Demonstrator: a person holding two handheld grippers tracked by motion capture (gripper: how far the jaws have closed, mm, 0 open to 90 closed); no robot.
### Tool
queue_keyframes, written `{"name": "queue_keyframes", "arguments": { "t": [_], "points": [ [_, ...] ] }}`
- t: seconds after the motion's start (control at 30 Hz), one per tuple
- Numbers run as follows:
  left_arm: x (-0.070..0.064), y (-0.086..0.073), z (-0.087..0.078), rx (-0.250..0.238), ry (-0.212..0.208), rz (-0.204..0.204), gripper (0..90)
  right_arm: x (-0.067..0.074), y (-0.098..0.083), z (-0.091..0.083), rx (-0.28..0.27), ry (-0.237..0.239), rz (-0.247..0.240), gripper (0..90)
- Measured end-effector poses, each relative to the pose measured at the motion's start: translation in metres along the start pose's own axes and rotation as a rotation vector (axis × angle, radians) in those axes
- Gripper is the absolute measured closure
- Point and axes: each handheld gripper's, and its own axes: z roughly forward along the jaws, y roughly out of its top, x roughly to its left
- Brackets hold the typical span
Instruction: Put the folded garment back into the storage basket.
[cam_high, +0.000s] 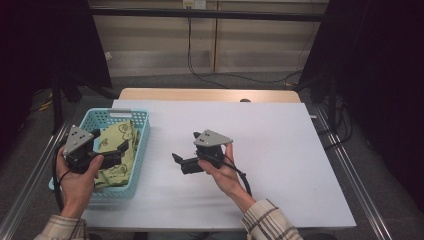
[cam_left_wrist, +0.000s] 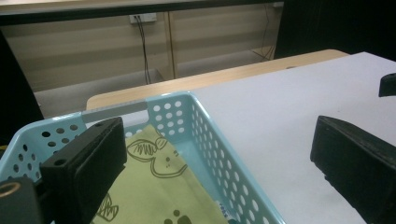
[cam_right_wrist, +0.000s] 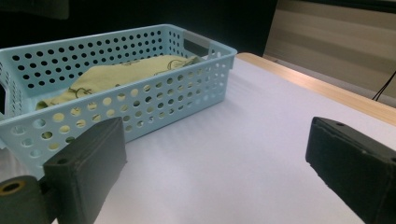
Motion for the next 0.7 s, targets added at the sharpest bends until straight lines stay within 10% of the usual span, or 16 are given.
{"name": "queue_keyframes", "arguments": {
  "t": [0.3,0.7],
  "points": [
    [-0.012,-0.005,-0.018,-0.019,-0.014,0.038,3.8,-0.007,-0.008,-0.021,-0.003,-0.050,-0.006,4.6],
    [-0.027,-0.019,-0.020,-0.026,-0.008,-0.009,3.8,-0.023,-0.032,-0.067,-0.012,-0.147,0.018,4.5]
  ]
}}
